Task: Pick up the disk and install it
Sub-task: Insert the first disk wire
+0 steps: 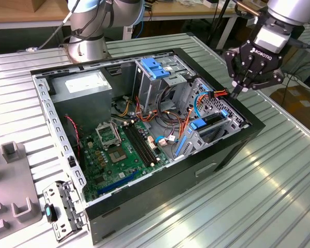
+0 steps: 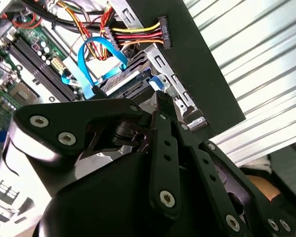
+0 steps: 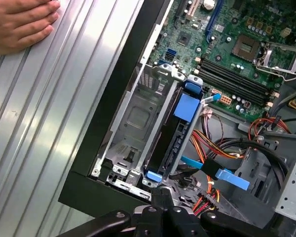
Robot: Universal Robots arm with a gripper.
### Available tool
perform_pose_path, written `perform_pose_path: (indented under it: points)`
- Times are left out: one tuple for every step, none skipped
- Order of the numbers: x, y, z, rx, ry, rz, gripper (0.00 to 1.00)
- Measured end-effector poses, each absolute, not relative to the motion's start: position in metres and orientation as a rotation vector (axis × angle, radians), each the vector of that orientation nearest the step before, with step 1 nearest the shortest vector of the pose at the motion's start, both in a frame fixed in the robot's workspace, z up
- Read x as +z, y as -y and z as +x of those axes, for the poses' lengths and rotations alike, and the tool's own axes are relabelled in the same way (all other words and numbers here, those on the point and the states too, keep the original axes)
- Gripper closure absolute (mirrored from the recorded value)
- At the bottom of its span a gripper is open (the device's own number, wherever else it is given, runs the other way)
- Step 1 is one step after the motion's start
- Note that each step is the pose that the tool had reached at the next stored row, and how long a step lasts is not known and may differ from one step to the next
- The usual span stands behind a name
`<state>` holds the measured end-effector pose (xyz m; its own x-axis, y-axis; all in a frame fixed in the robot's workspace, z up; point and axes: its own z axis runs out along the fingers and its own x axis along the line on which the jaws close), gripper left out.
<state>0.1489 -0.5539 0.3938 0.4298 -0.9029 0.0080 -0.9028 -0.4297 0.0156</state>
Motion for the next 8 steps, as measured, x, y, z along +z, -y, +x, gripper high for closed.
perform_pose_path:
  points:
    - [0.3938, 0.554, 0.1489, -0.002, 1.63, 2.665, 0.89]
    - [0.3938, 0.5539, 0.1489, -0.002, 1.629, 2.666, 0.89]
    - [0.3938, 0.5539, 0.1489, -0.002, 1.629, 2.666, 0.89]
    - [0.3938, 0.5539, 0.1489, -0.002, 1.629, 2.666, 0.89]
    - [0.3938, 0.5539, 0.1489, -0.002, 1.629, 2.666, 0.89]
    - [0.3938, 0.5539, 0.1489, -0.002, 1.629, 2.666, 0.89]
    - [0.3938, 0.5539, 0.1489, -0.002, 1.629, 2.666, 0.89]
    - [0.3938, 0.5539, 0.1489, -0.002, 1.629, 2.666, 0.89]
